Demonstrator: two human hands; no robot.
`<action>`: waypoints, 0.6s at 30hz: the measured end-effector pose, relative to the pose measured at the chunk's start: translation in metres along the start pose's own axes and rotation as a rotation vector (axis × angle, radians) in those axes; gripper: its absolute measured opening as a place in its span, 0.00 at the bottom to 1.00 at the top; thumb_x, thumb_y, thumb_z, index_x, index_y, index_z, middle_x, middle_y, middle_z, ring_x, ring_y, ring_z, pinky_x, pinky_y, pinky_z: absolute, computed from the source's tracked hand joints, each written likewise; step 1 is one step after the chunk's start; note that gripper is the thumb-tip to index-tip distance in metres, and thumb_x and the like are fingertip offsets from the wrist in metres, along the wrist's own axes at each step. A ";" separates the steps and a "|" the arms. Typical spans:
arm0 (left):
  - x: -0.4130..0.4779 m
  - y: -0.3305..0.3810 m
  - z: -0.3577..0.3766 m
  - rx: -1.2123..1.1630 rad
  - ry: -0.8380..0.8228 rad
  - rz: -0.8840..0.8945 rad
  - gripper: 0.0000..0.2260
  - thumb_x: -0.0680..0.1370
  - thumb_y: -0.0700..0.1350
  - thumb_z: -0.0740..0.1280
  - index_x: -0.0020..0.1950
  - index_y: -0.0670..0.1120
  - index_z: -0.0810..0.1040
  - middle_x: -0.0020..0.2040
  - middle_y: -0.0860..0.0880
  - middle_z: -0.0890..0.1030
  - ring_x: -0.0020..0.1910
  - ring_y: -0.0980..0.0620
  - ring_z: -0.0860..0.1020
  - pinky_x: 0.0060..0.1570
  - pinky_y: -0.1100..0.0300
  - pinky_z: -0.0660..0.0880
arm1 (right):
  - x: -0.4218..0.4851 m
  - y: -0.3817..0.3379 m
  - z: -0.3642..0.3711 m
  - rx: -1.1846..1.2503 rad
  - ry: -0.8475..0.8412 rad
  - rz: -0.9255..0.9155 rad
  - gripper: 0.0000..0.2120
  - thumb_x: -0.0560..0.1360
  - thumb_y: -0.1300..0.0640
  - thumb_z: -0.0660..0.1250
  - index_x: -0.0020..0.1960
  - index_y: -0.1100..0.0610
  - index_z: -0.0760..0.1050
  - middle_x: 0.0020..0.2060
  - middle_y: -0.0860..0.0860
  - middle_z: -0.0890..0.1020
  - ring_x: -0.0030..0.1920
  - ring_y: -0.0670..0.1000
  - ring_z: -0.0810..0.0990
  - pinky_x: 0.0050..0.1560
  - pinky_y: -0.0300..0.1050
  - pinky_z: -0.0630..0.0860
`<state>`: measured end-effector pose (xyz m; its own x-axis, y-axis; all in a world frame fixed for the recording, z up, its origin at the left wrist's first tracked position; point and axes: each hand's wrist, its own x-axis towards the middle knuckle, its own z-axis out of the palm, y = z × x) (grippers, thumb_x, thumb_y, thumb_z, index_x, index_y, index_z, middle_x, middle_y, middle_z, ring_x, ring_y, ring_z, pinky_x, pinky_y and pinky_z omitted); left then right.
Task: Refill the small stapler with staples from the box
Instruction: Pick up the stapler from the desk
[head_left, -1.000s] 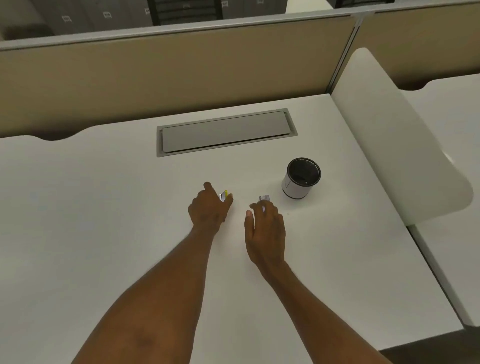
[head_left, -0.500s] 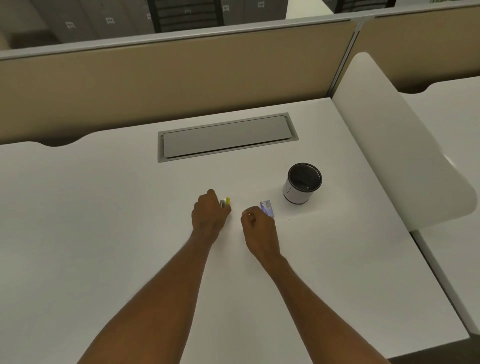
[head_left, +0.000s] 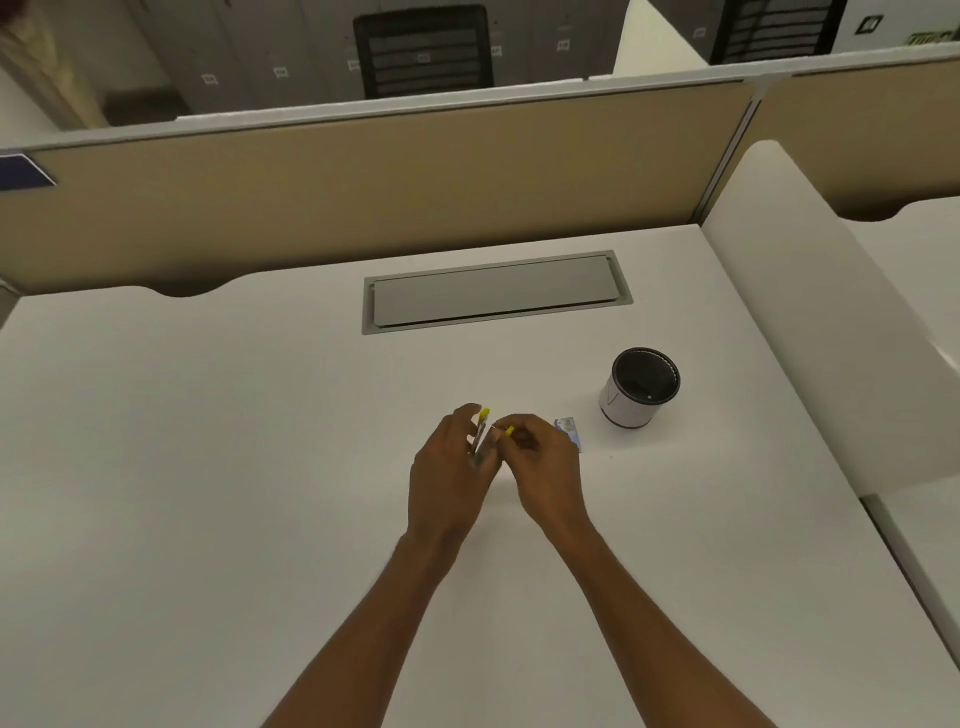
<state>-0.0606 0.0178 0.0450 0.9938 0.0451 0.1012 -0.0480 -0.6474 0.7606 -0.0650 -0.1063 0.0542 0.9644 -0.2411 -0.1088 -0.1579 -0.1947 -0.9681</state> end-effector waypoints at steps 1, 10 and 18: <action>-0.002 -0.001 -0.004 -0.097 -0.022 -0.010 0.19 0.80 0.53 0.72 0.69 0.52 0.77 0.55 0.55 0.82 0.49 0.55 0.81 0.49 0.60 0.80 | -0.003 -0.004 -0.003 0.032 -0.008 0.000 0.05 0.77 0.63 0.69 0.49 0.56 0.83 0.41 0.48 0.86 0.43 0.45 0.85 0.47 0.34 0.80; -0.012 0.014 -0.035 -0.714 -0.258 -0.205 0.10 0.80 0.46 0.73 0.60 0.51 0.85 0.55 0.48 0.87 0.58 0.46 0.84 0.61 0.50 0.81 | -0.024 -0.039 -0.019 0.028 -0.134 -0.079 0.08 0.79 0.60 0.68 0.53 0.53 0.84 0.42 0.45 0.87 0.43 0.42 0.86 0.45 0.28 0.77; -0.013 0.021 -0.046 -0.702 -0.215 -0.227 0.05 0.77 0.45 0.75 0.52 0.46 0.86 0.50 0.49 0.87 0.53 0.50 0.84 0.52 0.57 0.79 | -0.026 -0.045 -0.024 -0.082 -0.167 -0.029 0.07 0.78 0.55 0.68 0.52 0.55 0.84 0.41 0.50 0.87 0.41 0.44 0.86 0.44 0.27 0.77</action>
<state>-0.0787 0.0389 0.0889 0.9810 -0.0766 -0.1783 0.1787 -0.0016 0.9839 -0.0875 -0.1140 0.1064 0.9895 -0.0743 -0.1242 -0.1401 -0.2778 -0.9504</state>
